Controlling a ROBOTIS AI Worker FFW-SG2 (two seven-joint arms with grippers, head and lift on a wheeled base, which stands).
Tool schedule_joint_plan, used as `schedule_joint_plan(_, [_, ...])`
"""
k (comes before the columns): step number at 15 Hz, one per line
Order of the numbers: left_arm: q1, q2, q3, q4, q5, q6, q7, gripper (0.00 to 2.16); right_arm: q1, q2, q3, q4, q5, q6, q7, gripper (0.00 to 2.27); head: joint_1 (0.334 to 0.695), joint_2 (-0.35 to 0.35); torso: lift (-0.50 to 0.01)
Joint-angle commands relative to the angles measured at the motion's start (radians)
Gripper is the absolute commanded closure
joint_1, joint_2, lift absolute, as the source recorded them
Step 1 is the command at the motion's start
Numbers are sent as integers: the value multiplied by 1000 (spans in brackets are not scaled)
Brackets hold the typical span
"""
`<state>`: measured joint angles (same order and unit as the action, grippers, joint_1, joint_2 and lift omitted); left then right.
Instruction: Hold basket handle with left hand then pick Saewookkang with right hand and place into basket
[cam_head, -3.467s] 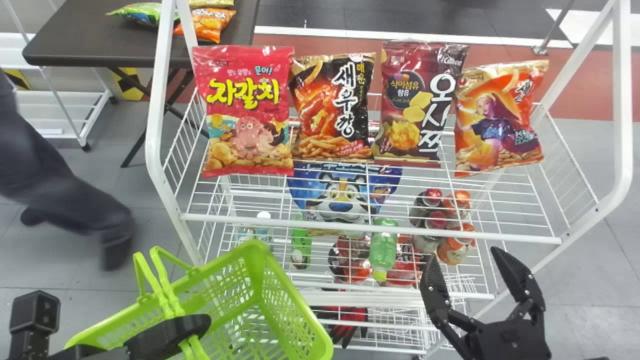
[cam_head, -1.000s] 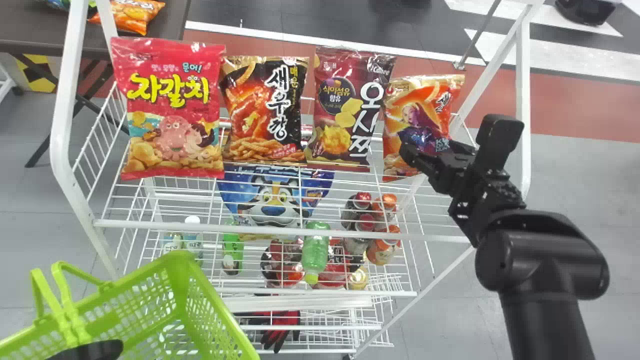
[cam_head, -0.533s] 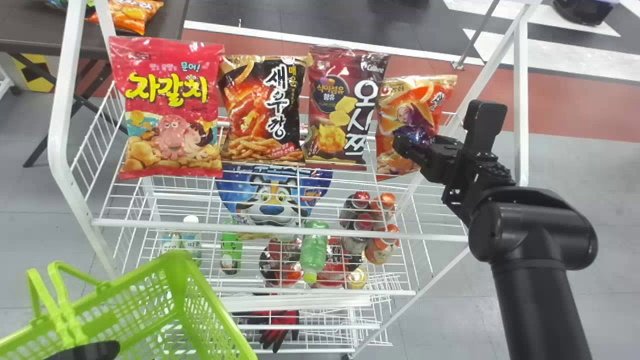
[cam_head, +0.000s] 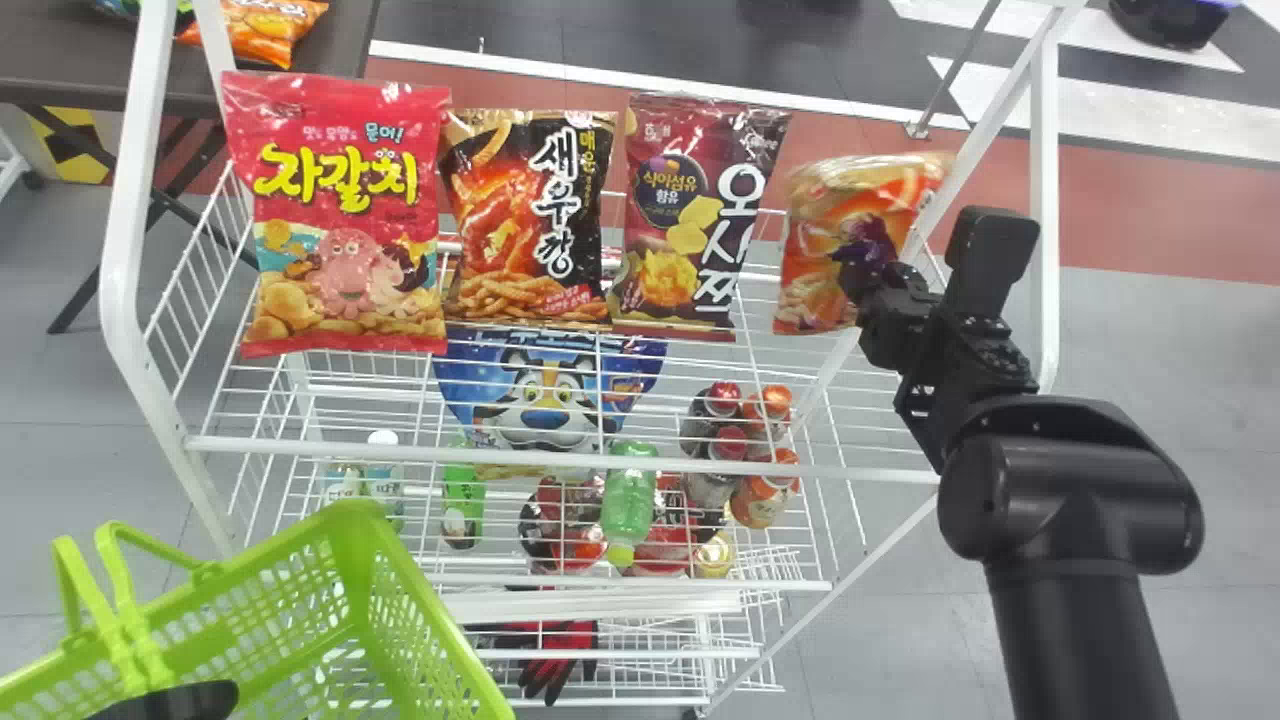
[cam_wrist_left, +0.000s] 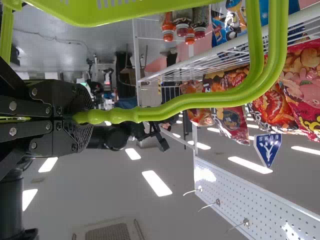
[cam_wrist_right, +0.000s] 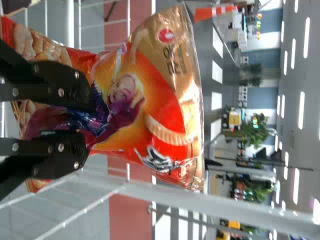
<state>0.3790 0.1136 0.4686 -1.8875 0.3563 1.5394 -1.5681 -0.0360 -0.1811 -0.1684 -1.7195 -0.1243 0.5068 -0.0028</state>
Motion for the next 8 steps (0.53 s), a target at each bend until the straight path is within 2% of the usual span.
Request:
schedule_joint_plan(1, [0, 1, 2, 1, 0, 32, -1, 2152, 36, 0, -5, -74, -5, 66, -13, 2253, 695, -257, -19])
schedule_joint_plan(4, [-3, 1, 2, 2, 0, 32, 0, 2152, 76, 2, -2, -192, -6, 167, -45, 2253, 695, -261, -19])
schedule_joint_plan(8, [-3, 1, 4, 5, 0, 32, -1, 2152, 133, 6, 3, -316, -49, 204, -42, 2253, 695, -252, -19])
